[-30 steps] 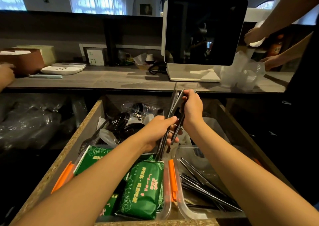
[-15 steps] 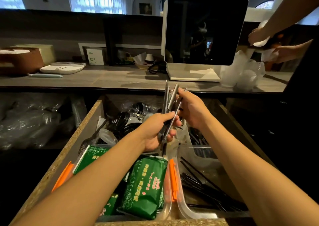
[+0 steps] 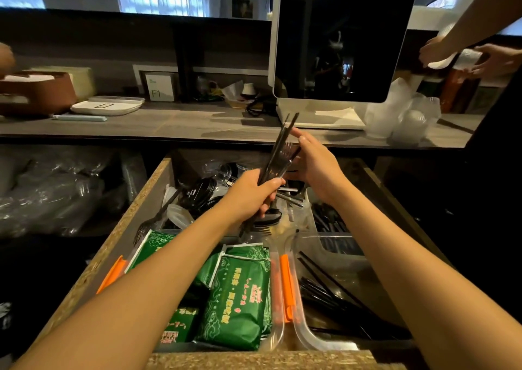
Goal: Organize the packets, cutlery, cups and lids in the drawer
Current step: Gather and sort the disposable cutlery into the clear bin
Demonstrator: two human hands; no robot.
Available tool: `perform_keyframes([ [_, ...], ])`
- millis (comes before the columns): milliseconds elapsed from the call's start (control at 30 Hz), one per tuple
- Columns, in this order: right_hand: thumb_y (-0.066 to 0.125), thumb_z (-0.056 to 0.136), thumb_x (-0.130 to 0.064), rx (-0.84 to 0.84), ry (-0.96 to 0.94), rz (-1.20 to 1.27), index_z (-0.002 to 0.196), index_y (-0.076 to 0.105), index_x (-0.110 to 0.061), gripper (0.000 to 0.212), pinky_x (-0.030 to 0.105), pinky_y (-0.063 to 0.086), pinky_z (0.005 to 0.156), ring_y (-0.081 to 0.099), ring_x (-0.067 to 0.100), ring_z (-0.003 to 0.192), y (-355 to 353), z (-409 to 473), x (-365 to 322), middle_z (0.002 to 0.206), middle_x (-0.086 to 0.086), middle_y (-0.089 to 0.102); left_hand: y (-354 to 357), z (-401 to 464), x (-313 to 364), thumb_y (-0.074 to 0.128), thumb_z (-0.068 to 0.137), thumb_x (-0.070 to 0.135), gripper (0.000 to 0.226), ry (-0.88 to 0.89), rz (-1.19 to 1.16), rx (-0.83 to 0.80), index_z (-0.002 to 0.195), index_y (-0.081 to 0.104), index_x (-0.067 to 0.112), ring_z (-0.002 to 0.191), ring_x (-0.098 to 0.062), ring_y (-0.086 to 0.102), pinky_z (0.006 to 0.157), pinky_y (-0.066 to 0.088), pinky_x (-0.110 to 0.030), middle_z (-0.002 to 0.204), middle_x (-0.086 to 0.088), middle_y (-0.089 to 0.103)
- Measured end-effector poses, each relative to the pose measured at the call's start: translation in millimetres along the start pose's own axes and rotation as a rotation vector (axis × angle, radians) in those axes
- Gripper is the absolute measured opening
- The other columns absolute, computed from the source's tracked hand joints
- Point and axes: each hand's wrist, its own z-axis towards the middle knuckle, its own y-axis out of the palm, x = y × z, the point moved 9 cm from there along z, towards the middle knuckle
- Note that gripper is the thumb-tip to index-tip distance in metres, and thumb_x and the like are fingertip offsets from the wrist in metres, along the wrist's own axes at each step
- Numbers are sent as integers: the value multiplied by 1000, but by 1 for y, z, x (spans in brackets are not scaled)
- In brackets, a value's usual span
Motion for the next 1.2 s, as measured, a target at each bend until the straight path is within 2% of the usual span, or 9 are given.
perform_keyframes([
  [167,25,105,-47,-96,68,-55,135,53,-27,46,30,57,68,69,22,94,9,-4,10,110,8,68,2,2,-3,50,104,21,15,-6,-60,-43,100,60,11,40,-7,33,37,28,-21,60,6,44],
  [267,22,101,-56,-213,77,7,141,49,-24,59,34,57,76,66,25,106,7,-3,9,121,8,66,-13,6,1,53,103,25,19,19,-161,34,92,59,11,37,-7,28,34,23,-20,53,8,39],
  [333,26,101,-54,-148,158,28,134,55,-16,58,32,54,73,66,23,93,-11,0,16,109,7,68,-29,10,1,54,103,25,20,8,-317,150,91,57,10,37,-6,28,33,22,-19,52,8,39],
  [500,64,93,-33,-261,404,-938,94,67,-8,26,20,51,56,65,12,66,-43,-11,78,83,4,68,-49,11,-25,54,104,26,19,-98,-645,327,91,57,12,38,-6,28,34,23,-18,56,6,38],
  [600,69,88,-40,-399,597,-1062,106,65,-6,38,19,50,56,64,12,71,-42,-26,110,85,3,66,-43,11,-37,53,104,26,20,-147,-680,323,89,56,13,36,-5,29,33,23,-18,55,6,38],
  [733,71,83,-50,-490,523,-1249,106,71,-10,45,26,53,67,65,17,80,-32,-28,113,89,2,69,-39,9,-34,54,103,25,18,-151,-647,302,92,57,12,38,-7,30,34,24,-19,55,6,40],
  [900,78,81,-23,-433,450,-1077,86,71,-14,13,20,51,59,65,11,69,-26,-23,110,81,2,70,-34,7,-33,54,103,25,18,-151,-614,275,92,58,11,38,-7,31,33,25,-20,53,6,41],
  [1033,75,82,-7,-331,387,-816,85,70,-13,8,17,55,63,69,12,69,-28,-17,94,83,7,72,-36,7,-34,53,104,24,18,-151,-601,283,92,58,11,38,-6,31,33,25,-20,53,6,41],
  [1200,70,87,-8,131,195,-361,94,70,-10,8,14,51,56,59,11,66,-53,0,37,80,6,66,-38,7,-32,61,100,21,19,-146,-589,309,85,53,11,40,-6,33,35,27,-19,52,6,40],
])
